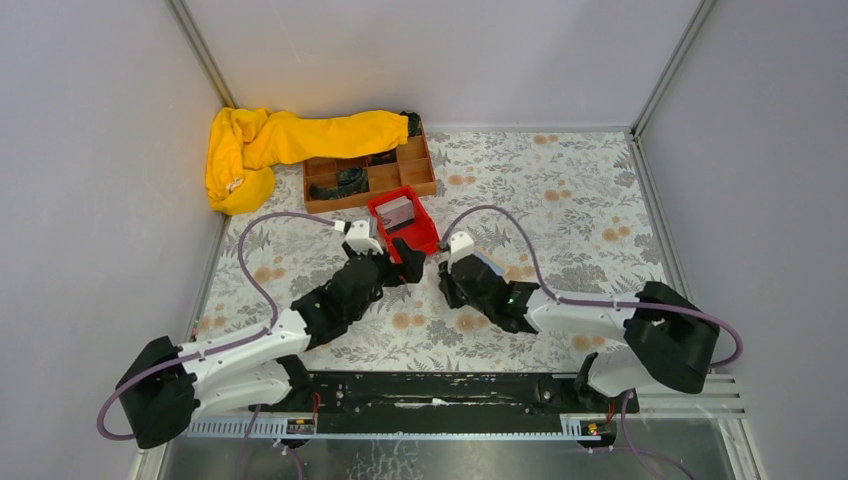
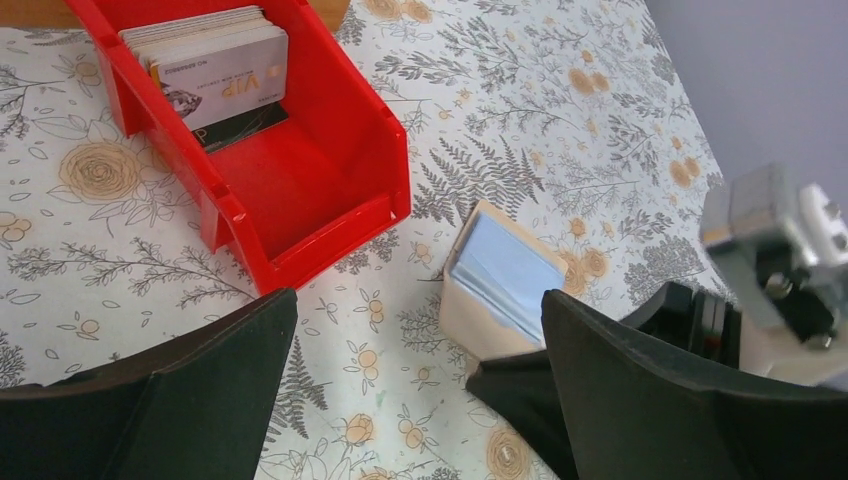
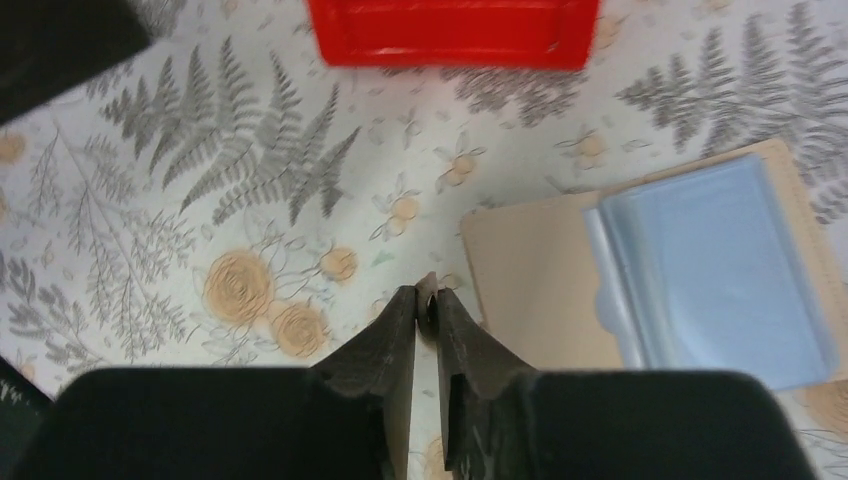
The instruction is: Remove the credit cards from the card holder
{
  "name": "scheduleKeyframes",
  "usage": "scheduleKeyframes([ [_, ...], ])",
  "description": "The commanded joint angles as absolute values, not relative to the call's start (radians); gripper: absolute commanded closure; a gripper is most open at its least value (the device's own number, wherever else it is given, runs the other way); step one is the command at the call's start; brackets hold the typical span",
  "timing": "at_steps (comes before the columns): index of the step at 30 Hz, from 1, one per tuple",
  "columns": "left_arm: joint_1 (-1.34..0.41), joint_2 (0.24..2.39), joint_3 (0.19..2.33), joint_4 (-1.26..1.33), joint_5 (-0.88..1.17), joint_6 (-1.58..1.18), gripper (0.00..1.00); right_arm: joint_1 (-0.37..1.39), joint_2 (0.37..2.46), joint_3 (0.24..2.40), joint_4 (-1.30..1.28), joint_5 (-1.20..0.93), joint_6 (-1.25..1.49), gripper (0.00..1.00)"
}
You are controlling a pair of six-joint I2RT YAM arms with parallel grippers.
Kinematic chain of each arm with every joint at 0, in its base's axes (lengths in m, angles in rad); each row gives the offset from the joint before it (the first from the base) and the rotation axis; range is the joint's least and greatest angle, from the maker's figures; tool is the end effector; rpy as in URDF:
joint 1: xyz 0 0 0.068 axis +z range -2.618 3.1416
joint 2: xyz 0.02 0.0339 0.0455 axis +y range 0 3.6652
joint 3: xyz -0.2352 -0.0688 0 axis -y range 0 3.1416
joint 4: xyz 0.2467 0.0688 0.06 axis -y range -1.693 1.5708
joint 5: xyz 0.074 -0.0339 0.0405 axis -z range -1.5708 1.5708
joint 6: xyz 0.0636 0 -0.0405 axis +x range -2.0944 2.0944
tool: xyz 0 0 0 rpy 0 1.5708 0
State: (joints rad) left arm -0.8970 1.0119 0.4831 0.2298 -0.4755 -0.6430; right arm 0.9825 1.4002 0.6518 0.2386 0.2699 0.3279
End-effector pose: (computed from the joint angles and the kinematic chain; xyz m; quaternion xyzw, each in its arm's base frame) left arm 0.1870 -0.1876 0.2018 -0.0397 0.7933 -0.2658 0.5463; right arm 0.1916 0.2566 0.1554 -0.2103 0.8312 0.2135 0.4683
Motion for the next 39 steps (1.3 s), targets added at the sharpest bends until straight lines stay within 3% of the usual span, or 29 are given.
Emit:
scheduleKeyframes([
  [1, -0.904, 0.989, 0.445, 0.216, -0.522, -0.666, 0.00, 1.062, 1.444, 0.713, 0.301, 0.327, 0.357, 0.67],
  [3, -0.904, 0.986, 0.419, 0.232, -0.530, -0.674, 0.00, 1.070, 1.448, 0.711, 0.311, 0.328, 0.351, 0.50],
  [5, -0.904, 0.981, 0.408, 0.233, -0.532, -0.673, 0.00, 1.071, 1.426, 0.704, 0.314, 0.341, 0.341, 0.40],
  [12, -0.901, 0.912, 0.387, 0.235, -0.559, -0.629, 0.00, 1.067, 1.279, 0.683, 0.278, 0.568, 0.201, 0.41],
  [13, -0.898, 0.914, 0.388, 0.250, -0.568, -0.628, 0.00, 1.061, 1.267, 0.676, 0.290, 0.616, 0.192, 0.38],
  [15, -0.887, 0.946, 0.420, 0.265, -0.544, -0.607, 0.00, 1.015, 1.246, 0.665, 0.291, 0.612, 0.204, 0.16],
  [16, -0.884, 0.978, 0.456, 0.250, -0.526, -0.597, 0.00, 0.951, 1.236, 0.663, 0.275, 0.553, 0.227, 0.15],
  [17, -0.885, 1.013, 0.494, 0.238, -0.504, -0.588, 0.00, 0.900, 1.228, 0.662, 0.258, 0.496, 0.262, 0.17],
  [19, -0.883, 1.093, 0.561, 0.233, -0.462, -0.576, 0.03, 0.824, 1.222, 0.645, 0.250, 0.432, 0.310, 0.34],
  [22, -0.884, 1.194, 0.653, 0.232, -0.431, -0.593, 0.08, 0.808, 1.252, 0.618, 0.268, 0.580, 0.307, 0.75],
  [24, -0.884, 1.244, 0.711, 0.238, -0.421, -0.599, 0.10, 0.808, 1.278, 0.611, 0.271, 0.622, 0.339, 0.94],
  [29, -0.883, 1.332, 0.766, 0.287, -0.409, -0.583, 0.14, 0.808, 1.388, 0.555, 0.421, 0.605, 0.346, 1.00],
  [39, -0.898, 1.387, 0.675, 0.374, -0.416, -0.529, 0.16, 0.809, 1.494, 0.554, 0.470, 0.303, 0.329, 1.00],
])
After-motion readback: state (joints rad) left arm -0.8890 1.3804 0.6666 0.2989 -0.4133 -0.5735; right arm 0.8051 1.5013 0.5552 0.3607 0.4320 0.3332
